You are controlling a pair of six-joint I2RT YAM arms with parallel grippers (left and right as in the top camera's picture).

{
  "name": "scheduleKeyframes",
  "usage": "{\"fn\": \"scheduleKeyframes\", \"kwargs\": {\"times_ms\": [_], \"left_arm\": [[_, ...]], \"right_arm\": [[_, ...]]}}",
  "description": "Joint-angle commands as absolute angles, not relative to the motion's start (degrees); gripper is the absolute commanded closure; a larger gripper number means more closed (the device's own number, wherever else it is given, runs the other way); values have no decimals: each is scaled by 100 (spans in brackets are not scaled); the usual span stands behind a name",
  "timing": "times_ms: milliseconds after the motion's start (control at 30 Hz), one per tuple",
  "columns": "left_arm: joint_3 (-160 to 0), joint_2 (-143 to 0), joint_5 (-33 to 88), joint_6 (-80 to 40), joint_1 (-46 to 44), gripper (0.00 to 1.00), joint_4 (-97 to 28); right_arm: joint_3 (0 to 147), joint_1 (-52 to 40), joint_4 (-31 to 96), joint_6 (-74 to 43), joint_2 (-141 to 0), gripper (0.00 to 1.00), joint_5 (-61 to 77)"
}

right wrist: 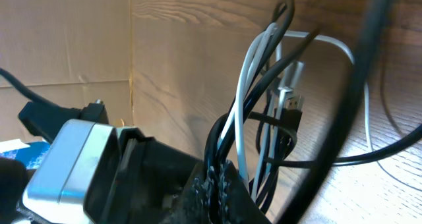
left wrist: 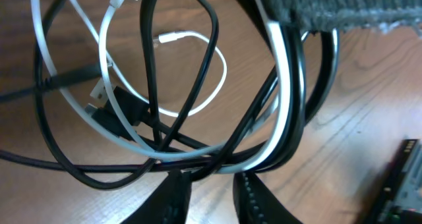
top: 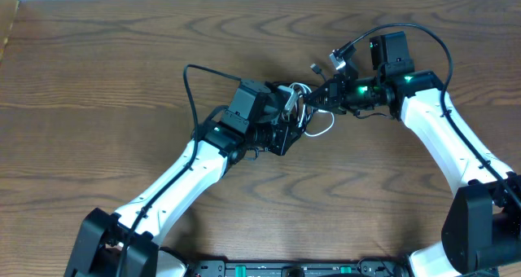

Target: Untangle cables

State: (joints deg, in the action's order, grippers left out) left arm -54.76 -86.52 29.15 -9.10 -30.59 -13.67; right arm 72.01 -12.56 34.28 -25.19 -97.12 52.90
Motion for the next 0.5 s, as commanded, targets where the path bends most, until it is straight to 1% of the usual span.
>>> {"fn": "scheduleKeyframes", "kwargs": {"times_ms": [0, 100, 200, 300, 467], "left_arm": [[-5498, -8685, 2803, -318, -3041, 67, -1052], [-5498, -8687, 2803, -301, -3041, 61, -827], [-5498, -8766, 2805, -311, -3083, 58, -554], [-5498, -8958, 2797, -370, -3166, 57, -368], [-5498, -9262, 2766, -897, -3170, 57, 106]], "right_arm": [[7216, -1232, 3415, -2449, -9708, 99, 5741], [7216, -1232, 3417, -2429, -9708, 99, 5793], [7216, -1232, 3420, -2429, -9708, 99, 5859], [7216, -1232, 3424, -2412, -9708, 99, 5894], [7216, -1240, 3428, -2414, -9708, 99, 5911]]}}
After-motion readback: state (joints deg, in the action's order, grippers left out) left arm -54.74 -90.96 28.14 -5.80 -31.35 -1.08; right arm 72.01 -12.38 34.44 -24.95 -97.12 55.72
